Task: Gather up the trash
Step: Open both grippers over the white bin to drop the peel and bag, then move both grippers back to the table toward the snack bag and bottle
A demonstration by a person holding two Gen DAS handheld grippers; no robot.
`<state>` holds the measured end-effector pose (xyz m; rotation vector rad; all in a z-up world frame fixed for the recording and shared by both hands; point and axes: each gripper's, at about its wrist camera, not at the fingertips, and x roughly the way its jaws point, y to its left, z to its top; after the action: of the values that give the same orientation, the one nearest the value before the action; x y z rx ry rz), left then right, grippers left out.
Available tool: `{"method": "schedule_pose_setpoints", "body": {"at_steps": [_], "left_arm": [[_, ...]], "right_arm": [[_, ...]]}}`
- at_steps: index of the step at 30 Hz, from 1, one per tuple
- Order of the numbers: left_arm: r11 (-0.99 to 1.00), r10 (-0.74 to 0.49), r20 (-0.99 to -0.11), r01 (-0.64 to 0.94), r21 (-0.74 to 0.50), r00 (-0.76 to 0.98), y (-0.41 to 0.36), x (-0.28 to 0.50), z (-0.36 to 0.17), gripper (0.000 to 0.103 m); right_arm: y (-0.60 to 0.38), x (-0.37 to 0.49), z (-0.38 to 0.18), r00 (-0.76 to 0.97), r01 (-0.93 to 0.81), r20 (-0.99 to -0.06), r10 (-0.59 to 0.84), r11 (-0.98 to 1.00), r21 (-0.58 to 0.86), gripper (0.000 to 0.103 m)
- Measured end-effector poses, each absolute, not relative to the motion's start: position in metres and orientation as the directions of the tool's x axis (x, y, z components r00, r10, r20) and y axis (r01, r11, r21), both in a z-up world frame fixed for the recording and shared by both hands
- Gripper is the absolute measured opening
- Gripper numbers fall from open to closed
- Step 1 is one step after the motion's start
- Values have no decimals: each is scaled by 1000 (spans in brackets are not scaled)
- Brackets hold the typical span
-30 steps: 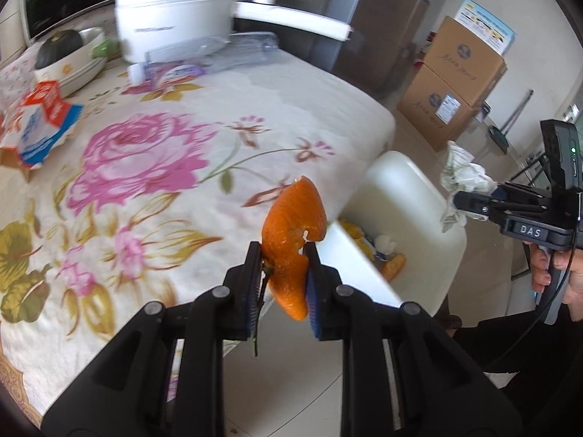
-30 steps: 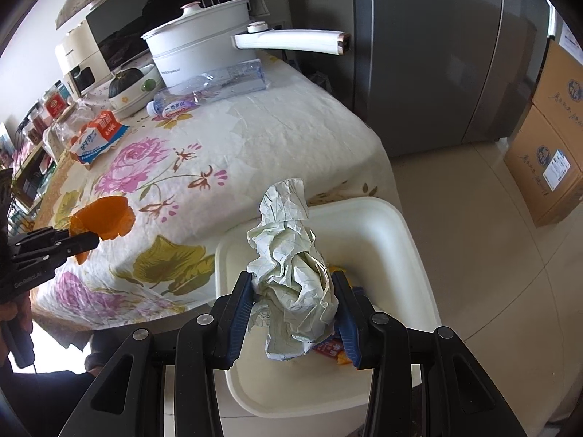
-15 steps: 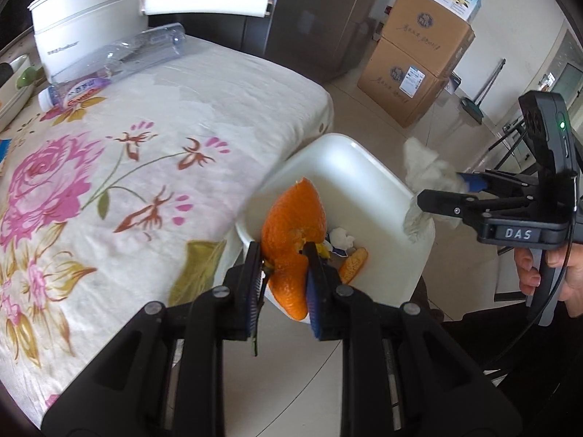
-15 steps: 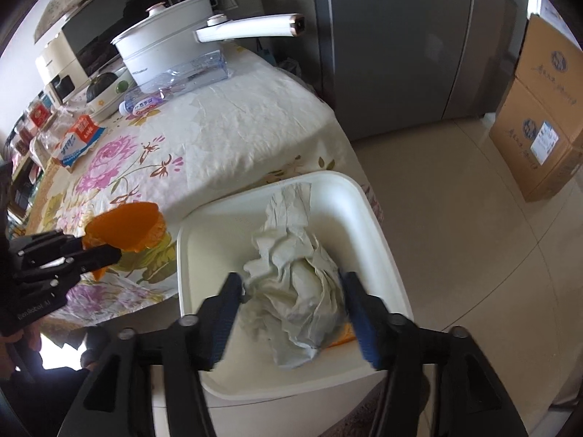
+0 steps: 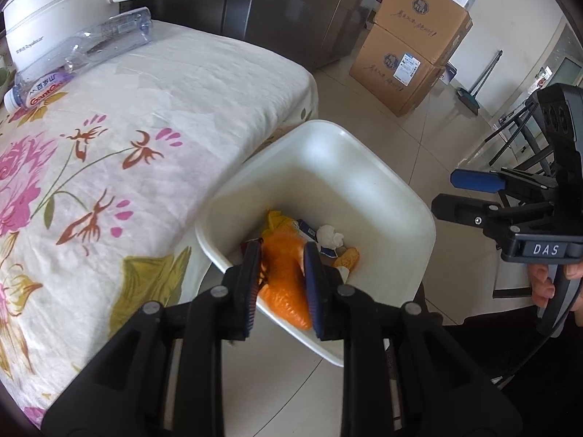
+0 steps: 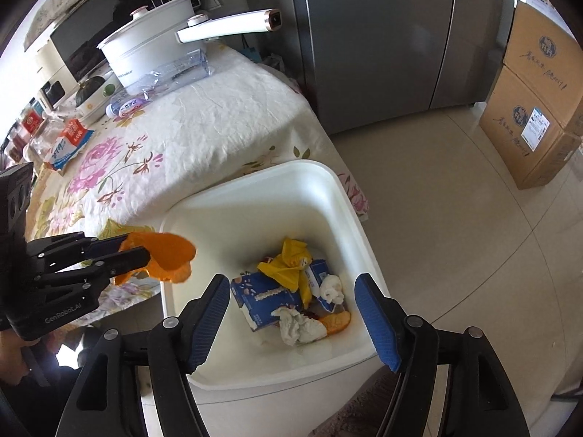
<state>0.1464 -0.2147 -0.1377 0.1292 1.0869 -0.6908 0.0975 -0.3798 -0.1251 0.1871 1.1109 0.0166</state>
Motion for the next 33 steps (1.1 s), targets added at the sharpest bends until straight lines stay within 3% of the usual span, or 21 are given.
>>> {"method": "schedule_pose_setpoints", "body": {"at_steps": [1, 3, 4, 5, 9, 16, 33], "left_arm": [[785, -457, -841, 577, -227, 290, -215, 147, -137, 26], [790, -451, -842, 572, -222, 296, -216, 149, -136, 50], [802, -440, -843, 559, -213, 310, -214, 149, -134, 73], [813, -429, -841, 547, -200, 330, -212, 150, -133, 82], [840, -395, -850, 512, -181, 347, -202, 154, -132, 84], [889, -331, -861, 434, -148, 385, -176, 157, -132, 102], [966, -219, -838, 232, -114, 501, -85, 165, -106, 102]], "right_arm": [[-381, 97, -126, 444, 83, -890, 105, 984, 157, 73], [-383, 97, -127, 441, 88, -892, 101, 984, 154, 73], [-383, 97, -128, 440, 89, -892, 100, 984, 154, 73], [-383, 96, -128, 440, 90, -893, 99, 984, 153, 73], [-383, 96, -128, 440, 91, -893, 97, 984, 152, 74], [-375, 99, -124, 446, 79, -890, 99, 985, 150, 81], [-306, 128, -97, 480, -25, -872, 92, 996, 91, 102]]}}
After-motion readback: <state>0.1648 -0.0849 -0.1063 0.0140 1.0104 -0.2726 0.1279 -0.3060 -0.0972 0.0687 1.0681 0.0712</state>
